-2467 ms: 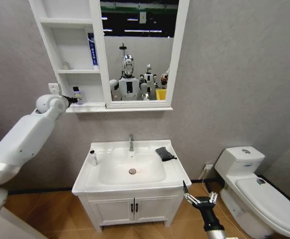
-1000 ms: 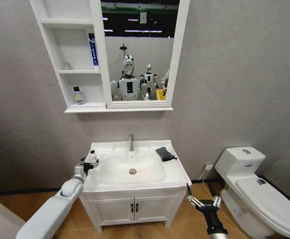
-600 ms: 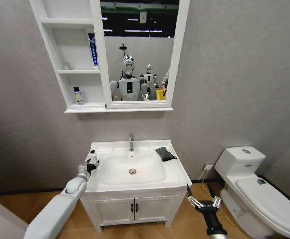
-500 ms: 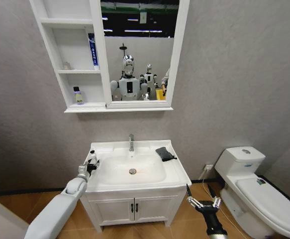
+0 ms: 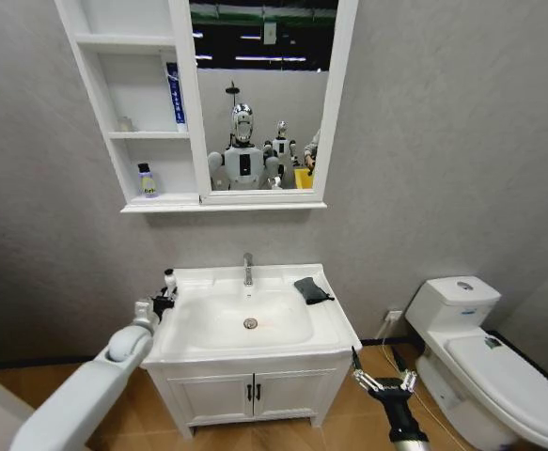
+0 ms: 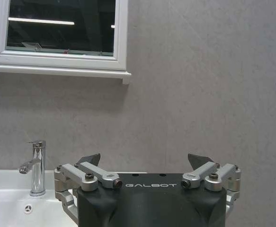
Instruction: Move facial cleanser and shampoo from washbasin to cabinet, then wipe washbasin with towel.
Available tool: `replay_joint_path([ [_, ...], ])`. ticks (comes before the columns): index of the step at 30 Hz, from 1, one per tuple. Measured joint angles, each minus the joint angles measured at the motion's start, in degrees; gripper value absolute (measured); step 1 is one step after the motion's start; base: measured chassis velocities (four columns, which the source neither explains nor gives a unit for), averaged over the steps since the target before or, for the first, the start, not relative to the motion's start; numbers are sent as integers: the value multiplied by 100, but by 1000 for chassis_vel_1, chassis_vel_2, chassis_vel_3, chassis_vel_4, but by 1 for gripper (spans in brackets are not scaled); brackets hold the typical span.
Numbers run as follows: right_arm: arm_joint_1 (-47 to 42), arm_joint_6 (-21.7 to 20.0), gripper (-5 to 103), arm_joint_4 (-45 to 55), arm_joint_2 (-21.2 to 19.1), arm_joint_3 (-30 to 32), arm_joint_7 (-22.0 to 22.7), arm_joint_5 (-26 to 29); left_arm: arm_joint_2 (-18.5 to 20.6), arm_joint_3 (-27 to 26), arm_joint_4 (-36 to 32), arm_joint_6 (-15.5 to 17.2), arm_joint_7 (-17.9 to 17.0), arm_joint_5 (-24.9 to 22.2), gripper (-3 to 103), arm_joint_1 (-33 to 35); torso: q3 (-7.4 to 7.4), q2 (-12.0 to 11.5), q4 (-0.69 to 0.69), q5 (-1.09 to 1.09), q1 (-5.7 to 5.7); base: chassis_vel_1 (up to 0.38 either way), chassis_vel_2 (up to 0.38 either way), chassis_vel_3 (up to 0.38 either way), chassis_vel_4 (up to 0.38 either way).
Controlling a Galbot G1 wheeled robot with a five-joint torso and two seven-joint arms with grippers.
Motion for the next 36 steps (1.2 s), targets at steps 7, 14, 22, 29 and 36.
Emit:
replay_joint_path([
  [7, 70, 21, 100, -37, -2, -13, 0, 3, 949, 346, -1119, 1522, -878, -1750, 30, -1549, 0, 1, -4, 2, 0, 0, 0, 0, 0],
  [14, 100, 82, 100, -112, 11, -4, -3, 31, 975, 1529, -532, 2233, -1410, -3125, 30, -4119, 0, 1, -5, 1, 1, 0, 0, 0, 0],
  [22, 86, 153, 100, -143, -14, 114, -3, 167, 181, 2696, 999, 2345, -1448, -3274, 30, -5847, 1, 0, -3, 0, 0, 0, 0, 0, 0],
  [29, 62, 174, 100, -150, -35, 197, -2, 275, -544, 3013, 1925, 2396, -1437, -3144, 30, -6323, 1, 0, -4, 1, 1, 0, 0, 0, 0],
  [36, 64, 195, 100, -195, -51, 279, 7, 374, -1089, 3114, 2568, 2293, -1325, -2837, 30, -6452, 1, 0, -5, 1, 1, 0, 0, 0, 0],
])
